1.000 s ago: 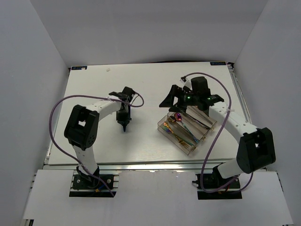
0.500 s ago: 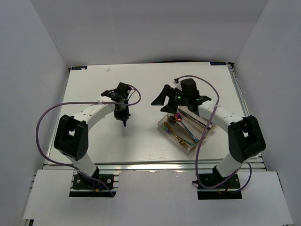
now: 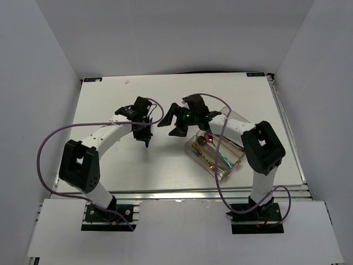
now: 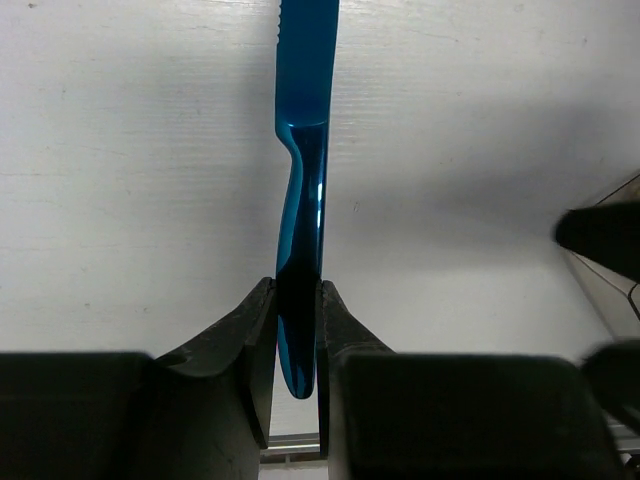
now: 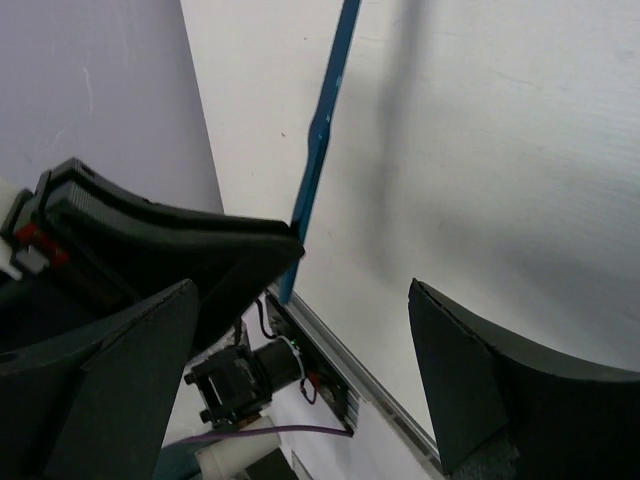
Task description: Sort the eating utensils into containers
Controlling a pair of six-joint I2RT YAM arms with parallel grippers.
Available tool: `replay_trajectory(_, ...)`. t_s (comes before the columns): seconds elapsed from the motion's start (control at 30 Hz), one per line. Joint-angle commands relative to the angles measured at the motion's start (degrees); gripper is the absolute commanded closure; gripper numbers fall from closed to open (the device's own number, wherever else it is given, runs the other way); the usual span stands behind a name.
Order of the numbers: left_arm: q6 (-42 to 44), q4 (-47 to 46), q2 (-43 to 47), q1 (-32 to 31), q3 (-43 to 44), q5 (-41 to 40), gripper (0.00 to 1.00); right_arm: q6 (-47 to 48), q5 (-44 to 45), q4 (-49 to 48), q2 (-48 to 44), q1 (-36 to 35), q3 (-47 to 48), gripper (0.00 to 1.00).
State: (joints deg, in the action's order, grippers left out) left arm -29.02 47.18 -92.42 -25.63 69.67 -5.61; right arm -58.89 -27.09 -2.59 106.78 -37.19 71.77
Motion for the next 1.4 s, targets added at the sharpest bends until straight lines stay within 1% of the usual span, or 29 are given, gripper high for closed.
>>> replay_trajectory(0.0,-0.69,-2.7,3.3,-0.21,-1.81,2.09,1.0,-4.64,2.38,1.68,3.07,-1.74,4.95,0.11)
replay_trajectory(0.1,-1.39,-4.63,4.18,-0.21,-3.92,2.79,1.0,-9.91,1.26,2.06,5.97,-2.62,5.31,0.11)
replay_trajectory(0.17,-1.48,-4.9,4.44,-0.21,-4.54,3.67,1.0,-13.78,0.47,0.14,8.17,-3.94,4.96,0.11)
replay_trajectory(0.23,-1.75,-5.6,4.71,-0.21,-4.89,4.11,1.0,-16.33,-1.03,0.03,11.94,-5.16,5.92,0.11)
replay_trajectory(0.27,-1.83,-5.34,4.97,-0.21,-4.81,2.63,1.0,-16.78,-1.29,1.52,13.52,-5.61,8.45,0.11)
replay_trajectory(0.33,-1.22,-4.55,5.41,-0.21,-4.72,0.96,1.0,-17.65,-2.17,1.88,16.87,-7.01,9.79,0.11)
replay_trajectory(0.4,-0.35,-3.85,5.5,-0.21,-4.46,0.69,1.0,-17.4,-4.18,2.07,19.33,-7.28,12.25,0.11)
replay_trajectory(0.47,-0.08,-3.41,5.67,-0.21,-4.37,0.86,1.0,-18.97,-4.46,-2.75,19.95,-7.63,11.38,0.11)
replay_trajectory(0.5,-0.08,-4.37,6.28,-0.21,-4.54,1.56,1.0,-19.85,-7.25,-5.9,21.96,-7.63,10.51,0.11)
replay_trajectory(0.57,-0.16,-5.25,6.12,-0.21,-4.8,4.01,1.0,-21.78,-9.64,-12.58,24.25,-7.72,10.93,0.11)
replay_trajectory(0.63,-1.3,-5.52,5.41,-0.21,-5.15,5.51,1.0,-22.41,-9.74,-14.81,25.76,-7.81,11.9,0.16)
replay_trajectory(0.67,-1.48,-5.78,5.5,-0.21,-5.42,5.61,1.0,-22.32,-9.39,-14.9,25.67,-7.81,11.99,0.21)
replay_trajectory(0.7,-1.83,-6.39,5.67,-0.21,-5.94,5.61,1.0,-22.58,-8.95,-15.25,25.32,-7.81,11.99,0.4)
replay_trajectory(0.77,-1.75,-6.13,6.11,-0.21,-5.77,5.52,1.0,-22.49,-8.07,-15.16,24.79,-7.72,11.73,0.6)
replay_trajectory(0.8,-1.4,-5.18,6.11,-0.21,-5.42,5.61,1.0,-22.32,-7.37,-15.34,24.36,-7.64,11.82,0.84)
replay_trajectory(0.83,-1.22,-4.38,6.03,-0.21,-4.55,5.08,1.0,-21.53,-7.19,-15.25,24.18,-7.11,12.43,0.98)
replay_trajectory(0.87,-0.96,-3.77,6.03,-0.21,-4.11,4.73,1.0,-21.18,-7.1,-14.64,24.09,-7.02,12.95,1.0)
replay_trajectory(1.0,-1.66,-0.17,8.31,-0.21,-1.82,1.22,1.0,-16.62,-4.82,-4.65,24.87,-5.79,17.96,1.0)
replay_trajectory(1.03,-2.01,1.06,8.83,-0.21,-1.12,-0.18,1.0,-15.39,-3.94,0.43,24.7,-5.61,19.1,1.0)
replay_trajectory(1.07,-2.36,2.47,9.19,-0.21,0.71,-5.15,0.99,-11.28,-2.37,3.7,24.18,-5.79,21.63,1.0)
replay_trajectory(1.1,-2.88,5.35,9.71,-0.21,1.51,-8.16,0.8,-9.16,1.13,7.3,22.78,-6.31,22.7,1.0)
replay_trajectory(1.13,-3.41,7.29,9.8,-0.21,2.48,-11.59,0.66,-7.31,2.99,12.38,21.9,-6.49,23.41,1.0)
replay_trajectory(1.17,-3.59,8.44,9.89,-0.21,3.71,-16.23,0.58,-5.64,4.23,13.65,20.76,-6.58,23.07,1.0)
replay_trajectory(1.2,-3.94,9.15,10.76,-0.04,3.98,-17.41,0.4,-4.66,6.94,14.88,18.83,-6.84,23.07,0.81)
replay_trajectory(1.23,-4.38,9.25,11.55,-0.04,4.16,-18.64,0.27,-3.17,8.97,20.29,18.29,-7.02,23.85,0.67)
replay_trajectory(1.27,-6.38,10.12,12.61,-0.04,5.2,-21.7,0.14,0.5,11.16,24.43,18.2,-7.28,25.68,0.55)
replay_trajectory(1.3,-7.71,11.0,14.53,-0.04,5.91,-24.08,0.09,2.27,15.45,28.48,19.07,-8.24,30.92,0.35)
replay_trajectory(1.33,-9.03,11.96,15.25,0.05,6.61,-26.45,0.02,3.95,17.4,32.17,19.95,-8.77,33.93,0.27)
replay_trajectory(1.37,-11.13,13.97,15.86,0.75,7.75,-28.65,0.02,4.92,19.42,39.34,20.83,-9.39,36.84,0.12)
